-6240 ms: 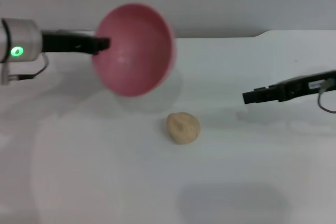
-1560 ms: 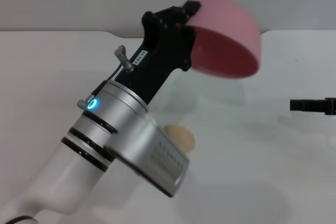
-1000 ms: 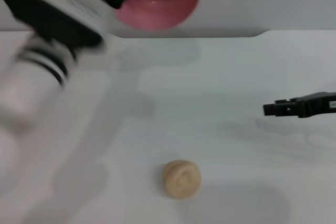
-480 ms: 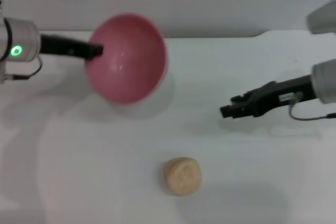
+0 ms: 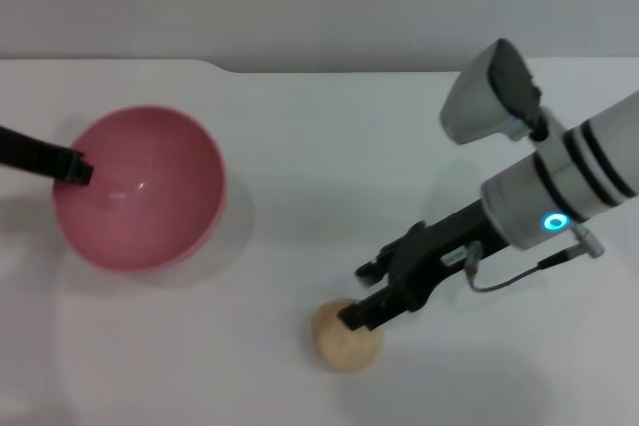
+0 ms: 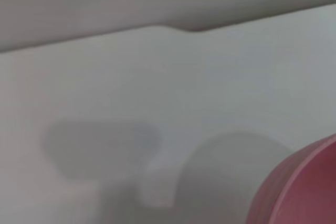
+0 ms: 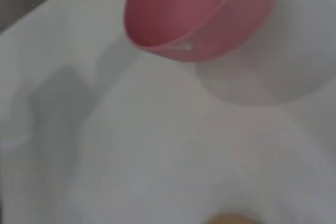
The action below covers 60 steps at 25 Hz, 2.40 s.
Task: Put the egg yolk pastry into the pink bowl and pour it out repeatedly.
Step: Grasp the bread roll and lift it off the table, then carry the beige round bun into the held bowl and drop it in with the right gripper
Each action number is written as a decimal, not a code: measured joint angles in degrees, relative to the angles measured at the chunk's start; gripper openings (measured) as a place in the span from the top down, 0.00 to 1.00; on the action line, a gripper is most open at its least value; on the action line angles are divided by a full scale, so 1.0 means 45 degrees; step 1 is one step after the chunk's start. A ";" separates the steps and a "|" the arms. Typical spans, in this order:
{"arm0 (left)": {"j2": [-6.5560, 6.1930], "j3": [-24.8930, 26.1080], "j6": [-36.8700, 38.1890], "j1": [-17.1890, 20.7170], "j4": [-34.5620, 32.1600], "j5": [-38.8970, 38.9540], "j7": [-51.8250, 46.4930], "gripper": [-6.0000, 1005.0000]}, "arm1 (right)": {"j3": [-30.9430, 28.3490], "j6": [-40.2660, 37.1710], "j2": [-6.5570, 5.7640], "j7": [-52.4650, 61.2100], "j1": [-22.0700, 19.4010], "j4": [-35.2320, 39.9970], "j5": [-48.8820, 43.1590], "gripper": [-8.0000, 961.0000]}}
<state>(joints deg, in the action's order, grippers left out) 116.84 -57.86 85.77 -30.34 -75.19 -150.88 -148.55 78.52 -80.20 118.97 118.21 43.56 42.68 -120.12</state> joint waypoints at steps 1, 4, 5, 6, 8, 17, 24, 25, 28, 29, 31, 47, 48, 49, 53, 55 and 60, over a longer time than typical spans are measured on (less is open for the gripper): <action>0.0004 0.0075 0.0220 0.0081 -0.0147 -0.0030 0.0013 1.00 | 0.0230 0.0040 0.0001 -0.0027 0.0018 -0.0042 0.0199 0.36; 0.0075 0.0111 0.0393 0.0250 -0.0406 -0.0046 0.0040 1.00 | 0.0860 0.0461 0.0004 0.0009 0.0026 -0.0140 0.0352 0.30; 0.0097 0.0107 0.0420 0.0275 -0.0436 -0.0050 0.0047 1.00 | 0.1018 0.0655 0.0004 0.0022 0.0032 -0.0231 0.0355 0.28; 0.0116 0.0076 0.0444 0.0278 -0.0449 -0.0049 0.0048 1.00 | 0.1149 0.0824 0.0007 0.0030 0.0051 -0.0358 0.0359 0.28; 0.0130 0.0016 0.0457 0.0251 -0.0448 -0.0051 0.0048 1.00 | 0.1433 0.1083 0.0023 0.0042 0.0128 -0.0669 0.0363 0.28; 0.0169 -0.0116 0.0502 -0.0102 -0.0418 -0.0063 0.0068 1.00 | 0.2612 0.1363 0.0017 0.0071 0.0192 -0.0813 0.0627 0.37; 0.0192 -0.1008 0.0147 -0.0301 -0.0254 0.0042 0.0090 1.00 | 0.2236 0.1350 -0.0104 -0.0013 0.0026 -0.0730 0.0579 0.49; 0.0200 -0.1253 0.0048 -0.0334 -0.0232 0.0060 0.0090 1.00 | 0.2051 0.1320 -0.0117 -0.0018 -0.0015 -0.0726 0.0576 0.51; 0.0207 -0.1933 -0.0152 -0.0485 -0.0126 0.0068 0.0031 1.00 | 0.1255 0.1230 -0.0144 -0.0044 -0.0312 -0.0482 0.0570 0.58; 0.0215 -0.2188 -0.0246 -0.0610 -0.0032 0.0072 0.0005 1.00 | 0.1033 0.1148 -0.0164 -0.0050 -0.0443 -0.0336 0.0569 0.61; 0.0220 -0.2286 -0.0280 -0.0690 0.0053 0.0074 0.0001 1.00 | 0.0607 0.0871 -0.0237 -0.0059 -0.0740 -0.0002 0.0563 0.63; 0.0365 -0.4657 -0.0724 -0.2363 0.1924 0.0800 -0.0015 1.00 | -0.4362 -0.4732 -0.0177 -0.1728 -0.3068 0.5230 0.2448 0.78; 0.0372 -0.4893 -0.0728 -0.2475 0.1927 0.1032 -0.0020 1.00 | -0.4241 -0.4611 -0.0164 -0.1728 -0.2906 0.5175 0.2428 0.79; 0.0377 -0.5118 -0.0742 -0.2599 0.1928 0.1263 -0.0026 1.00 | -0.4062 -0.4430 -0.0153 -0.1730 -0.2727 0.5094 0.2374 0.80; 0.0407 -0.5616 -0.0783 -0.2913 0.1932 0.1735 -0.0045 1.00 | -0.3029 -0.3476 -0.0130 -0.1400 -0.2076 0.4808 0.1814 0.82; 0.0418 -0.5791 -0.0801 -0.3020 0.1917 0.1845 -0.0112 1.00 | -0.2537 -0.2944 -0.0118 -0.0781 -0.1742 0.4724 0.1013 0.83; 0.0408 -0.5821 -0.0829 -0.3059 0.1867 0.1899 -0.0210 1.00 | -0.1358 -0.1763 -0.0050 0.0666 -0.1314 0.4741 -0.0784 0.82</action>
<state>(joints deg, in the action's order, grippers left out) 118.68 -84.06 82.03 -44.11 -66.79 -142.34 -149.49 72.41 -88.14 118.75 121.21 37.65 64.01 -123.65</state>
